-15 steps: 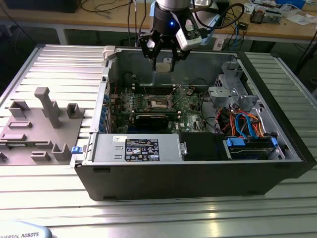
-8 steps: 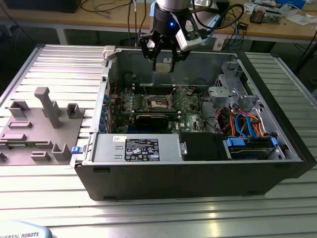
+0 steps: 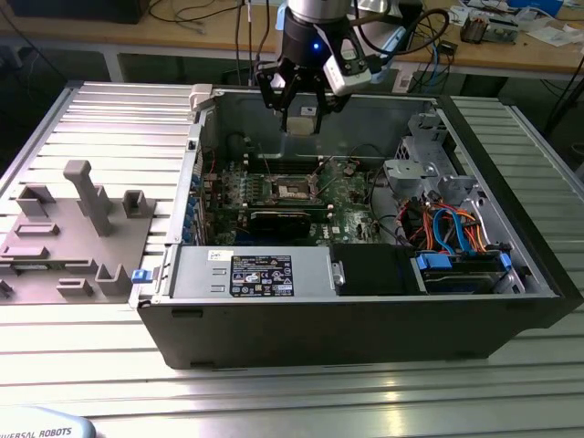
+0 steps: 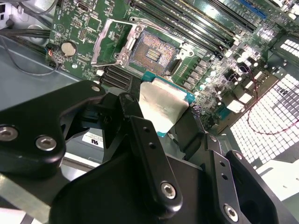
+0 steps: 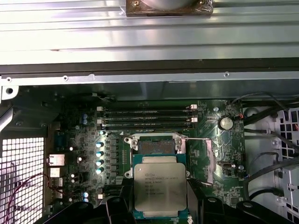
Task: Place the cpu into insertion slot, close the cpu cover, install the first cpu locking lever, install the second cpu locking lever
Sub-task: 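Place the cpu into insertion slot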
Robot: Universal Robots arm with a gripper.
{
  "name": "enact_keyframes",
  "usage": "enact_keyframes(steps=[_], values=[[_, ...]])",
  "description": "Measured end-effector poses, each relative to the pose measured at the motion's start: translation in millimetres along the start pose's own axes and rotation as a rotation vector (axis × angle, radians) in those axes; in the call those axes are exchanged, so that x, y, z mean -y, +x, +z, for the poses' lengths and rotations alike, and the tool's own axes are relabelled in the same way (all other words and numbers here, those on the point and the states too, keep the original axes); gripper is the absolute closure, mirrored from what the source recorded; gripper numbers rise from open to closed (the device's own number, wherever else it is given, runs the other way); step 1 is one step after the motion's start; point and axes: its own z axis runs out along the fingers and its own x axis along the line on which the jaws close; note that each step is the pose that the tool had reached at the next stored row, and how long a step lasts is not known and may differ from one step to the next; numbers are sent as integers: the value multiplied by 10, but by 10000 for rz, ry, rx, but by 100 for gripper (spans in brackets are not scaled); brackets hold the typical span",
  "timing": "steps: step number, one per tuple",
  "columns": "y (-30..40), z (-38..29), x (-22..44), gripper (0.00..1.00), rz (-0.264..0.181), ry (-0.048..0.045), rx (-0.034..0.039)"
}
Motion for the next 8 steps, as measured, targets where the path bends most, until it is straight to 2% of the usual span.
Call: enact_keyframes(steps=[8], values=[[0,20,2,46,1,0,0]])
